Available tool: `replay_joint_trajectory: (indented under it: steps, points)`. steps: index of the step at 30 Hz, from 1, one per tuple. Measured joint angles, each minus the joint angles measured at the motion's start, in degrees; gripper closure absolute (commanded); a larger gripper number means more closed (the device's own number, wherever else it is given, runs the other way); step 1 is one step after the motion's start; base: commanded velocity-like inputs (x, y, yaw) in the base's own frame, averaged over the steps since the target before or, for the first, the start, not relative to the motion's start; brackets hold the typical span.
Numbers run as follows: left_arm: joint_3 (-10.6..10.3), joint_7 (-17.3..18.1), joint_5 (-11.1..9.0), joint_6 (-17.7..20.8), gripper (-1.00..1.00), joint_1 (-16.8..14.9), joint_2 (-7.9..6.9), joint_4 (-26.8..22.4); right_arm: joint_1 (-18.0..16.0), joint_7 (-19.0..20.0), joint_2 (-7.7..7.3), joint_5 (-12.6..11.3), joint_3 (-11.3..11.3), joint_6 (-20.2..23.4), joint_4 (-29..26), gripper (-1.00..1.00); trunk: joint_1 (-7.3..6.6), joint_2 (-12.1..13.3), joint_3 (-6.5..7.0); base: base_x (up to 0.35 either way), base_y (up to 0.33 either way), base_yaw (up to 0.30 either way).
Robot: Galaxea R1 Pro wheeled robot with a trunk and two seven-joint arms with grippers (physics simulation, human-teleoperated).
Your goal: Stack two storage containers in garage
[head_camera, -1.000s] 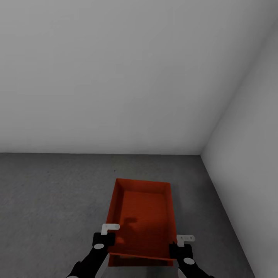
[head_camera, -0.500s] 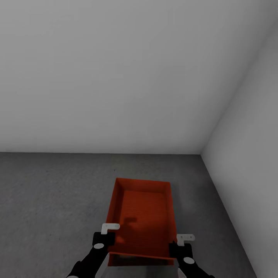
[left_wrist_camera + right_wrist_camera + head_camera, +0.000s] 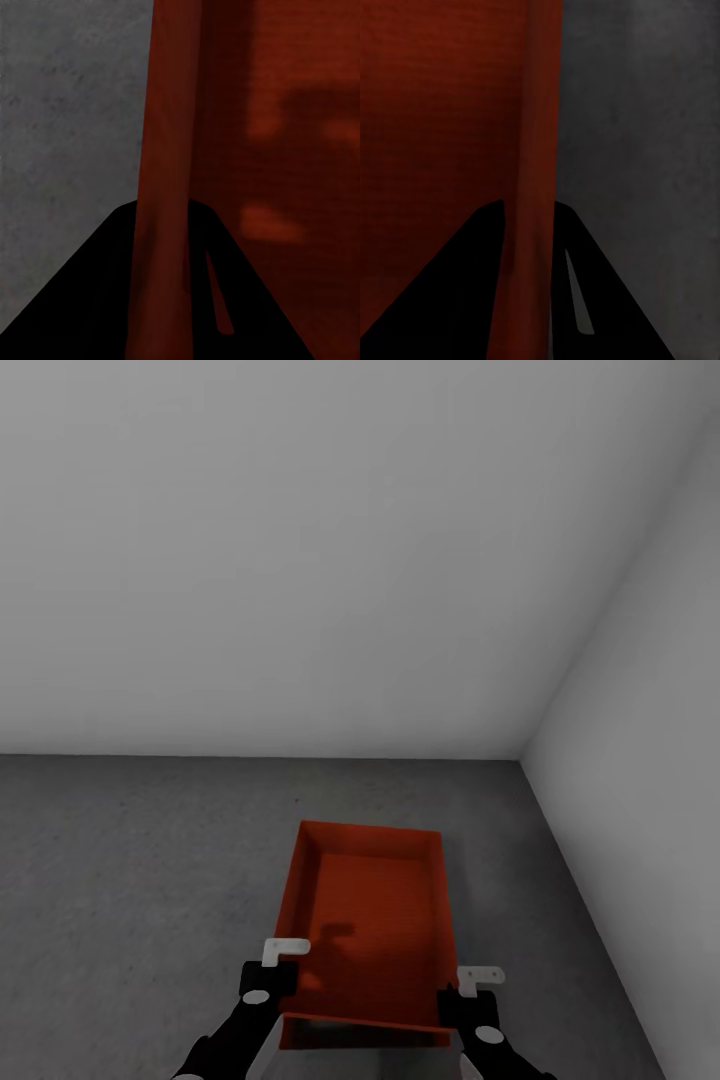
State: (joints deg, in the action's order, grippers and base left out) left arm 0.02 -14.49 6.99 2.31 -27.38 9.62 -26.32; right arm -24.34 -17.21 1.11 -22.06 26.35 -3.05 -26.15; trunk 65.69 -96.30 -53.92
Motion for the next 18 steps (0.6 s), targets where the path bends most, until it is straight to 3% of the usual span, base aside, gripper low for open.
replay_joint_trajectory:
  steps: [18]
  points:
    - [-0.2, 0.0, -0.2, 0.0, 1.00, 0.0, -0.06, 0.0, 0.0, 0.0, 0.05, 0.2, -0.1, 0.0, 0.1, 1.00, 0.00, 0.0, 0.00, 0.000, 0.000, 0.000]
